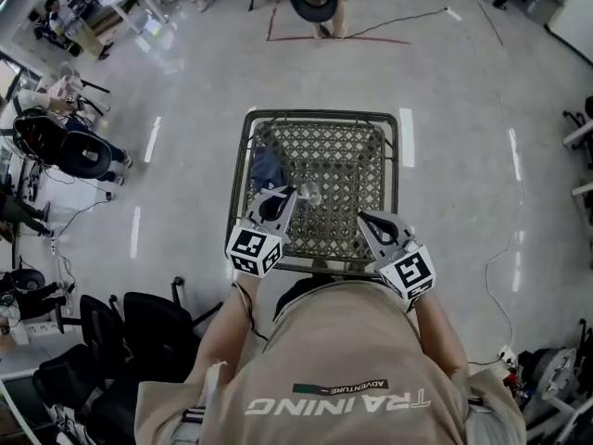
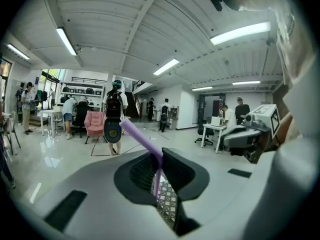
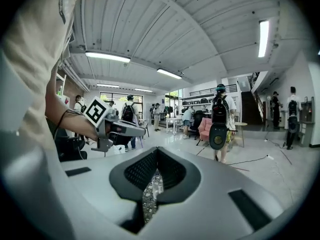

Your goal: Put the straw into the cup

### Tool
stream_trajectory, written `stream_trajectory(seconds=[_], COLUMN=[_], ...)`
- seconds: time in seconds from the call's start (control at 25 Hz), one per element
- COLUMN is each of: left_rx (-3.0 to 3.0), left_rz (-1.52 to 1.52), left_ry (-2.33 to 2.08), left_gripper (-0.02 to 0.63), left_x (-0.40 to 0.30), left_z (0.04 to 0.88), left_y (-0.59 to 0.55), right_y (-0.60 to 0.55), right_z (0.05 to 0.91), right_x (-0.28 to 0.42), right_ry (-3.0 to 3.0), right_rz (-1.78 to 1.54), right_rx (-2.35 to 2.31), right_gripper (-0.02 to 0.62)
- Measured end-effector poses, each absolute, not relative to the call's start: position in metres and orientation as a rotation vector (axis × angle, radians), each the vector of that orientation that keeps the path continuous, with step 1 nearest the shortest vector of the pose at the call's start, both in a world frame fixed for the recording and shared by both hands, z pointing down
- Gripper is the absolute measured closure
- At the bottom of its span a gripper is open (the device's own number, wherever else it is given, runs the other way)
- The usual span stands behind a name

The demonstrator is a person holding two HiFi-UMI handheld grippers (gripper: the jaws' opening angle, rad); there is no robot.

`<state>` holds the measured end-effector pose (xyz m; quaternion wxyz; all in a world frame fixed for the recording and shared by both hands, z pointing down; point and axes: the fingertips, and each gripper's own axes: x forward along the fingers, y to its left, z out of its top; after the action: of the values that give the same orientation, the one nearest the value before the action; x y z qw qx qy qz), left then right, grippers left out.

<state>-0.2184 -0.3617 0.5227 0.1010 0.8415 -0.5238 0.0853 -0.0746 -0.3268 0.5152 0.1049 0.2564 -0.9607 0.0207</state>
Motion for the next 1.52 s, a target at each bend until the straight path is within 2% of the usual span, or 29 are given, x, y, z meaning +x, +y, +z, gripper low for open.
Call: stream_trajectory(seconds=[0.68,0.88,0.96,1.04,1.24,1.52], left_rx=[2.49,2.466,2.448,2.438,2.413,2.398], left_rz=[0.375,0.539,0.54,0.522,0.457,0.428], left_ry=[-1.304,-1.328,-1.303,-1.285,-1.251,-1.295], left_gripper=[0.565,0.561,0.534,0.461,0.388,0.336], left_x=[-0.197,-0.2,-0.201,-0.201,-0.201,-0.206], left_z=[0.603,0.626,0.632,0.634,0.639,0.634], left_y=[-0.419,-0.424,-0.425,-0.425,-0.424,-0.429], right_y=[-0.34,-0.35,-0.353,-0.356,-0.359,-0.36], right_z=[0.508,0.504,0.503,0.503,0.505,0.504], right_x=[-0.044,-0.048,-0.052,-0.057,-0.062,-0.057], right_ry=[-2.692,-2.703,-2.706,-2.711,-2.716,-2.727], right_rz=[0.052,0.042,0.04,0.04,0.029,0.051], right_rx=[1.041,1.046,1.034,1.016,0.983,0.98], right_gripper=[0.578,0.578,0.578,0.579,0.578,0.578])
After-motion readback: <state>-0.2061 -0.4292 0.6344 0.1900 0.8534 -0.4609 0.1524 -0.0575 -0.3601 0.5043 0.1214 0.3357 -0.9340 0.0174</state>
